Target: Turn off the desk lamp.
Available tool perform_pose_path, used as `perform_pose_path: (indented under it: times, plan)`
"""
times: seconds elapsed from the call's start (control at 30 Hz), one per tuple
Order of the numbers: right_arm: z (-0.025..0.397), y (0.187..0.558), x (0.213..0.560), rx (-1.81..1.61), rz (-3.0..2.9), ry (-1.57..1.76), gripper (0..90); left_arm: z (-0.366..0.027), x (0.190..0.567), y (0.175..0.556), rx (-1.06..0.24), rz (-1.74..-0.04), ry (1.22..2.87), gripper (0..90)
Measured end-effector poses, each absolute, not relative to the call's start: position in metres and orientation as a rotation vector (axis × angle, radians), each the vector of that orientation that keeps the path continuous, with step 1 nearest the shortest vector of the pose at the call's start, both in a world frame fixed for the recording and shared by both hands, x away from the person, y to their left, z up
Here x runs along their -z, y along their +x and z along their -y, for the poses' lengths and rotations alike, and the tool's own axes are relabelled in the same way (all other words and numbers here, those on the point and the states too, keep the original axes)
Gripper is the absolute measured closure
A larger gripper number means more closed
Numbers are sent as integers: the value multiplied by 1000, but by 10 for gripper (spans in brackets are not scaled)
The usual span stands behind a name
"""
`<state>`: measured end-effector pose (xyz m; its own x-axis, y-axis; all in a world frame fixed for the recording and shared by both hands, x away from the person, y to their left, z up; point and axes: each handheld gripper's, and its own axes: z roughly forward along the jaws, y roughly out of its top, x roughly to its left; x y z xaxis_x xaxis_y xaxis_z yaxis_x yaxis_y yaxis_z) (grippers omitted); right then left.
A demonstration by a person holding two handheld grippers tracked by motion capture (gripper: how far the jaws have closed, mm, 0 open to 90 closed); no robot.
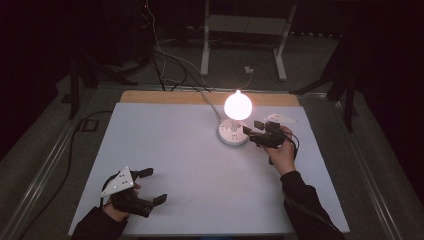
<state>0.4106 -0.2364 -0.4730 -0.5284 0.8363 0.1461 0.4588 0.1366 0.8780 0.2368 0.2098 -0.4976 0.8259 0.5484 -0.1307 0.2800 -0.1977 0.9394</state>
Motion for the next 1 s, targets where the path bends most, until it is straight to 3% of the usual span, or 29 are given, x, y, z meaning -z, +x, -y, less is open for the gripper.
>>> perform_pose_path:
  times: [0.37, 0.67, 1.0]
  plan:
    - [239, 423, 485, -1320, -2053, 1325, 663, -210, 498, 237, -275, -635, 1794, 4]
    - [239, 432, 493, -1306, -2087, 1368, 898, -209, 498, 237, -276, -633, 1795, 4]
    - [235, 437, 504, -1320, -2105, 1356, 900, -209, 498, 237, -279, -635, 1800, 5]
